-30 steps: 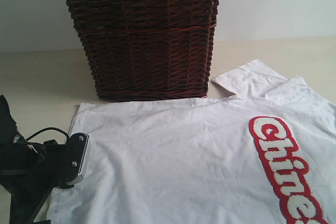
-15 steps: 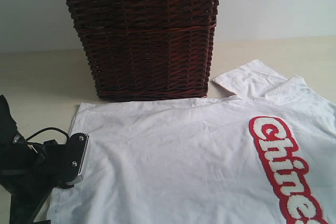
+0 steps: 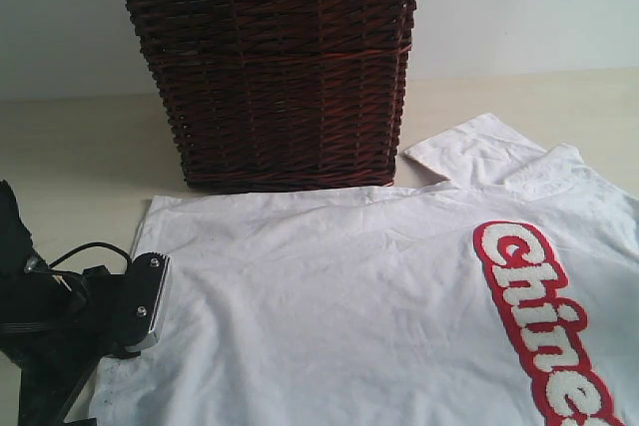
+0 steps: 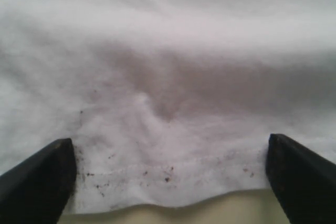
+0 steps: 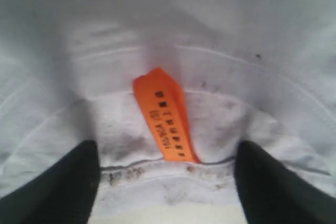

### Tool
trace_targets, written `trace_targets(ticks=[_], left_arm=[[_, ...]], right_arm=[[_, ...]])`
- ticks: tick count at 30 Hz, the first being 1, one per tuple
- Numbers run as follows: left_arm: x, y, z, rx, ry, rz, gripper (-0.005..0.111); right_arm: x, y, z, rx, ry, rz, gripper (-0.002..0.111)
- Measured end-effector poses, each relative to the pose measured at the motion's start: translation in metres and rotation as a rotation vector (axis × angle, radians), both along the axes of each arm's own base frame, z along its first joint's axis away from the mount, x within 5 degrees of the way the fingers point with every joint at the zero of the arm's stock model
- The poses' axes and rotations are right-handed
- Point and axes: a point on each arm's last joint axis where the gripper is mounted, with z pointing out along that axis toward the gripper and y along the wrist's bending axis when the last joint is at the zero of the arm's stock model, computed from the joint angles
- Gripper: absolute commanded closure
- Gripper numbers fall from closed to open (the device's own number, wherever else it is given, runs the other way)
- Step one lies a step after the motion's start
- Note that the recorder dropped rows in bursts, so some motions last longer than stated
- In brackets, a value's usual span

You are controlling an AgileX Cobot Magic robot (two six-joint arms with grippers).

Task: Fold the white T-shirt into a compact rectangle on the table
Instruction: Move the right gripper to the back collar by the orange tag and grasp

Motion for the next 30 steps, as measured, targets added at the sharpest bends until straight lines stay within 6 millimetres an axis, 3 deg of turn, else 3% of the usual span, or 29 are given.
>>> trace_targets(ticks=[4, 8, 10, 12, 13, 14, 15, 17, 26, 30], left_arm=[[0.000, 0.000, 0.000, 0.000, 0.000, 0.000, 0.013], [0.000, 0.000, 0.000, 0.000, 0.000, 0.000, 0.013], [0.000, 0.000, 0.000, 0.000, 0.000, 0.000, 0.013], [0.000, 0.000, 0.000, 0.000, 0.000, 0.000, 0.013], [0.000, 0.000, 0.000, 0.000, 0.000, 0.000, 0.013], [0.000, 0.000, 0.000, 0.000, 0.000, 0.000, 0.013], [0.000, 0.000, 0.000, 0.000, 0.000, 0.000, 0.013], [0.000, 0.000, 0.000, 0.000, 0.000, 0.000, 0.013], [0.000, 0.000, 0.000, 0.000, 0.000, 0.000, 0.013], [0.000, 0.000, 0.000, 0.000, 0.000, 0.000, 0.013]], right_arm=[[0.000, 0.000, 0.000, -0.001, 0.000, -0.002, 0.089], [-0.001, 0.000, 0.000, 0.001, 0.015, -0.001, 0.094], [-0.002, 0.000, 0.000, 0.002, 0.020, -0.007, 0.092], [-0.002, 0.000, 0.000, 0.002, 0.020, -0.008, 0.077], [-0.002, 0.000, 0.000, 0.003, 0.022, -0.010, 0.060], [-0.003, 0.000, 0.000, 0.005, 0.034, -0.006, 0.053], [-0.004, 0.001, 0.000, 0.009, 0.044, -0.003, 0.038], [-0.005, 0.001, 0.000, 0.013, 0.061, 0.003, 0.027], [-0.002, 0.001, -0.005, -0.017, -0.031, 0.002, 0.027], [-0.015, 0.005, -0.010, -0.049, -0.044, 0.038, 0.050]])
